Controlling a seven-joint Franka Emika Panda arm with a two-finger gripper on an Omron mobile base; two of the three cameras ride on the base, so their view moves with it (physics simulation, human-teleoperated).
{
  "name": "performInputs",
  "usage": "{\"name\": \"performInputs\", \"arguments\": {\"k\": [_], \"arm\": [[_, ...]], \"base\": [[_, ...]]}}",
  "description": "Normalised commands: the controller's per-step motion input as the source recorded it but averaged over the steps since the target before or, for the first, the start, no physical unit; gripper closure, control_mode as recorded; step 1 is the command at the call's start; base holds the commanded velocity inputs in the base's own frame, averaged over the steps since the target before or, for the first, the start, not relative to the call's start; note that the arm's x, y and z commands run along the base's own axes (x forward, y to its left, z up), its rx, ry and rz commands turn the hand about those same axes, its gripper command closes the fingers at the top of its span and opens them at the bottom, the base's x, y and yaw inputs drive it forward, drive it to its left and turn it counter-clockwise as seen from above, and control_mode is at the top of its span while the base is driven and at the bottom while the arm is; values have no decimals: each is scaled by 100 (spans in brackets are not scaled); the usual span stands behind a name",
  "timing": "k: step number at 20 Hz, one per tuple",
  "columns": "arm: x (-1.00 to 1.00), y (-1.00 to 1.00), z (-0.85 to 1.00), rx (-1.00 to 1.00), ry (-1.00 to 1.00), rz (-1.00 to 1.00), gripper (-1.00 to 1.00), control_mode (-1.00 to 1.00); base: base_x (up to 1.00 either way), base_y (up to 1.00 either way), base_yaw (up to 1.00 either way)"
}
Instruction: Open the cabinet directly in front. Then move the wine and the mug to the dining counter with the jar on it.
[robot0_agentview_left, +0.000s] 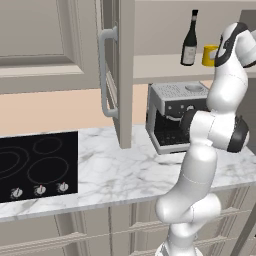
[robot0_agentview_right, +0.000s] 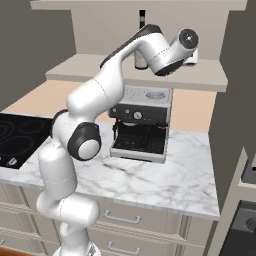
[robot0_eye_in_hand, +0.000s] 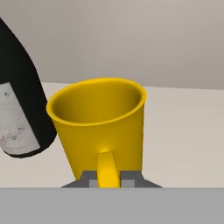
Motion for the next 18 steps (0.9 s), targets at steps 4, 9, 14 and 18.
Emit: {"name": "performInputs", "arguments": {"k": [4, 9, 14, 18], "arm": [[-2, 0, -17, 0, -4, 0, 100, -100], [-6, 0, -7, 0, -2, 0, 100, -100], [-18, 7, 0, 0, -1, 0, 100, -100], [-29, 13, 2, 0, 0, 0, 100, -100]], "base": [[0, 0, 0], [0, 0, 0], [0, 0, 0], [0, 0, 0]]}}
